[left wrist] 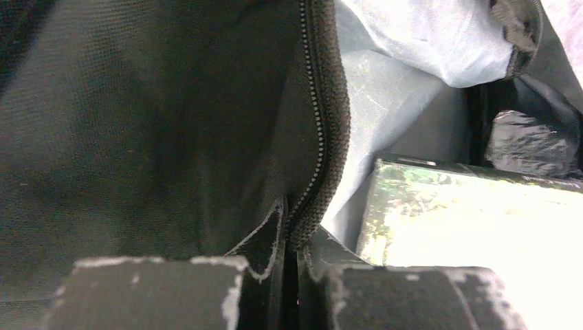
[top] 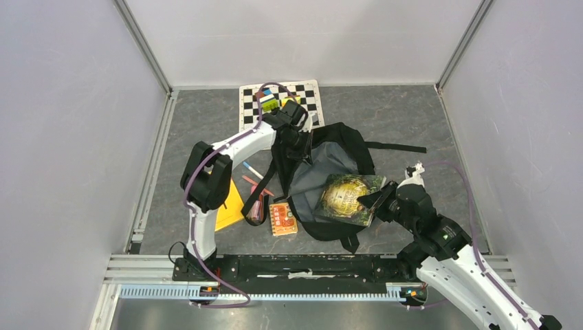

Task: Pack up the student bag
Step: Place the book in the student bag.

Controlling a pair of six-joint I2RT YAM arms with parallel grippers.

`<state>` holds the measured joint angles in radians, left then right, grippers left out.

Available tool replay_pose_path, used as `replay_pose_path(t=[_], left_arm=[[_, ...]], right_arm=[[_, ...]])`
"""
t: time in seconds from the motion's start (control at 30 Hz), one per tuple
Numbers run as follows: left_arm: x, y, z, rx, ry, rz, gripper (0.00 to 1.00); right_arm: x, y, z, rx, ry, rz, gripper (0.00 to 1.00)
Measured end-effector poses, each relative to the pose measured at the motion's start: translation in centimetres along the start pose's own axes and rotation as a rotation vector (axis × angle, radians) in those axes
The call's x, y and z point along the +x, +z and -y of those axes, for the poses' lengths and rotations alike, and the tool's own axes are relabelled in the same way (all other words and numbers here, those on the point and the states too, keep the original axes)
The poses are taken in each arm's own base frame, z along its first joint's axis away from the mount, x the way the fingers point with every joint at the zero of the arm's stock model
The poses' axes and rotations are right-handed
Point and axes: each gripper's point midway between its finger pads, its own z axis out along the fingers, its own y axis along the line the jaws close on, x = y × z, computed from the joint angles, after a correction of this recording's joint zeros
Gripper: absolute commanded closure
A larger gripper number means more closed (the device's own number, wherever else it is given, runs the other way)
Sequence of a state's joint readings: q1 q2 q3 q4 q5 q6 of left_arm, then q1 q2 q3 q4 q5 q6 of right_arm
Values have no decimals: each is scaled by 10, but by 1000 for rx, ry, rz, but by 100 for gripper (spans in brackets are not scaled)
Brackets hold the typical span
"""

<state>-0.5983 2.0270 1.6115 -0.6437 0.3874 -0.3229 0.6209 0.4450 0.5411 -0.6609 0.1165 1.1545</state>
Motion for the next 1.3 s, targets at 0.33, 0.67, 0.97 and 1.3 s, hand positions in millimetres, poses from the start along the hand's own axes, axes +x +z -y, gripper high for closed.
replay_pose_path(t=[0.33,0.67,0.97,1.3], left_arm=[[-32,-65,63,96,48,236,98],[-65,-134,131,266,71,469,98],[-62,-125,137,293,60,442,98],[-55,-121,139,313,65,416,98]], right_arm=[[16,12,20,12,174,-8,100],[-4,18,14,-7,288,98,100],[-42,28,-12,-97,382,260,100],[-49,80,9,-15,395,361,100]])
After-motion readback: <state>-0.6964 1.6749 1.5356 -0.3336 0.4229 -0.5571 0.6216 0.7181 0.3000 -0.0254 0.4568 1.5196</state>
